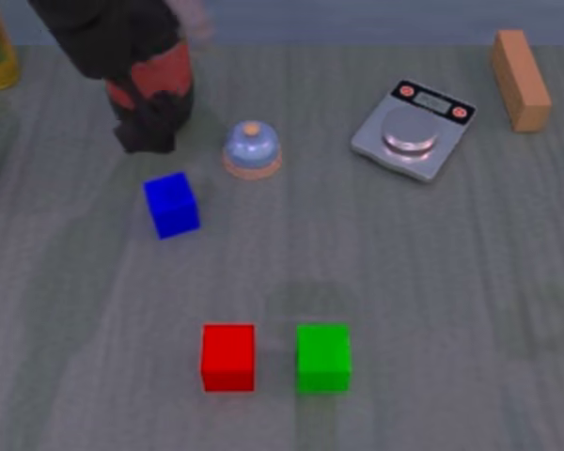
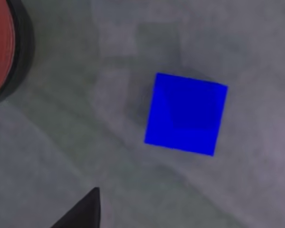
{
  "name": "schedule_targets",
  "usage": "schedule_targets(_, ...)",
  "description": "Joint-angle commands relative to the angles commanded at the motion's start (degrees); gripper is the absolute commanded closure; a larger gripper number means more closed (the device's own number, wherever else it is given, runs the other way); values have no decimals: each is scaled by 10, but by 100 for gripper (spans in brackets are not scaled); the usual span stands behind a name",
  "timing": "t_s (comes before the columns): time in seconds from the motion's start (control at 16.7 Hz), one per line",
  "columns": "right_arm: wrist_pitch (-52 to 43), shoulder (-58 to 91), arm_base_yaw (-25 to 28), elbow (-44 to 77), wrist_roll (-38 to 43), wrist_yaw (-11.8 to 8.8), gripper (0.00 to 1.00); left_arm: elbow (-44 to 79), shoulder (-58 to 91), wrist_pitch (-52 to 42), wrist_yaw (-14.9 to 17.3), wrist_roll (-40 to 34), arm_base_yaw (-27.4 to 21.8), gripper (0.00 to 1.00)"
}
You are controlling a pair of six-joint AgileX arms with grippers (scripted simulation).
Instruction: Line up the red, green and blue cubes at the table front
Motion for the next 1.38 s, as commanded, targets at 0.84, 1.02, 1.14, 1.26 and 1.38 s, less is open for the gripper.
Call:
schedule_targets(0.84, 161, -237, -88, -140, -82, -32, 0, 127, 202, -62, -68, 78, -9, 0)
schedule_targets(1.02, 161, -237, -88, -140, -82, -32, 0, 116, 203, -52, -68, 78, -7, 0)
schedule_targets(1.14, 161, -237, -88, -140, -82, -32, 0, 90, 210, -19, -68, 79, -8, 0)
schedule_targets(1.26, 161, -237, -88, -140, -82, -32, 0, 57, 221, 30, -68, 78, -8, 0)
schedule_targets(1.38, 161, -237, -88, -140, -82, -32, 0, 26, 231, 72, -68, 78, -8, 0)
